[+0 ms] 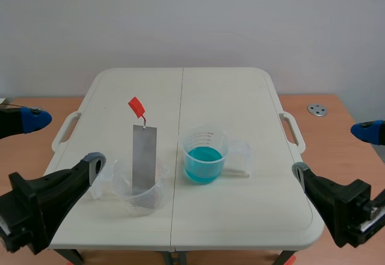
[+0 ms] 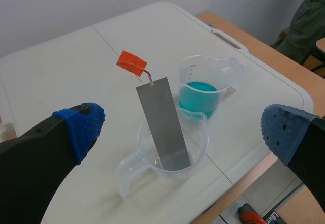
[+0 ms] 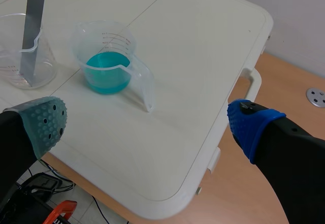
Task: Hold the metal plate by the orange handle, dip it into the blue solution, take it out and point at it, then put the plate back in the beaker on the left.
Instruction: 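Lift the metal plate out of the left beaker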
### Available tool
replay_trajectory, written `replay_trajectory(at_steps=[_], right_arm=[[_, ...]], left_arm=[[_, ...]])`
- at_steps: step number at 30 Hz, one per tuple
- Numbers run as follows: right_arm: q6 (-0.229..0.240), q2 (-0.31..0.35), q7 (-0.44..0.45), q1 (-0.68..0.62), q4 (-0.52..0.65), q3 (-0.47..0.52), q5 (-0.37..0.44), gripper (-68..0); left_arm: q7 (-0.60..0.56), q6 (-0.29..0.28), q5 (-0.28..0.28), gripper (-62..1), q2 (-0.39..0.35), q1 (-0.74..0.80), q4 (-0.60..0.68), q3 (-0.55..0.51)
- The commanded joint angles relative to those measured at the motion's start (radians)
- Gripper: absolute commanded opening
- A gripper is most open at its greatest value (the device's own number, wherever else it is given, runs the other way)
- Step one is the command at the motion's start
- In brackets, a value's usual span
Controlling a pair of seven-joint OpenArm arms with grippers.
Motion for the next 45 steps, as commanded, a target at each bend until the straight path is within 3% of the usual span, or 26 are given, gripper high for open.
replay_trajectory(at_steps=[1,13,18,24,25,29,30,37,45], right_arm=[[-0.004,0.013,0.014,0.008,0.013,0.001,0.010,-1.2],[-0.003,0.013,0.016,0.013,0.013,0.001,0.010,-1.2],[0.038,0.013,0.014,0.028,0.013,-0.001,0.010,-1.2],[0.050,0.013,0.014,0.068,0.013,-0.020,0.011,-1.2],[0.051,0.013,0.014,0.078,0.013,-0.027,0.011,-1.2],[0.072,0.013,0.003,0.126,0.012,-0.066,0.011,-1.2],[0.072,0.013,-0.005,0.140,0.012,-0.076,0.011,-1.2],[0.077,0.013,-0.009,0.235,-0.011,-0.146,0.011,-1.2],[0.096,0.013,-0.047,0.395,-0.076,-0.264,0.051,-1.2]], left_arm=[[-0.002,0.000,-0.010,1.4,0.002,0.000,0.006,0.000],[0.002,0.000,-0.010,1.4,0.002,0.000,0.006,0.000],[0.002,0.000,-0.010,1.4,0.002,0.000,0.006,0.000],[0.003,0.000,-0.010,1.1,0.002,0.000,0.006,0.000],[0.004,0.000,-0.010,-7.6,0.002,0.000,0.006,0.000],[0.033,0.000,-0.010,-54.6,0.002,0.000,0.006,0.000],[0.032,0.000,-0.010,-60.1,0.002,0.000,0.006,0.000],[0.032,0.017,-0.010,-59.3,-0.003,0.020,0.006,-0.006],[0.025,0.113,-0.010,-59.3,-0.116,0.202,0.006,-0.068]])
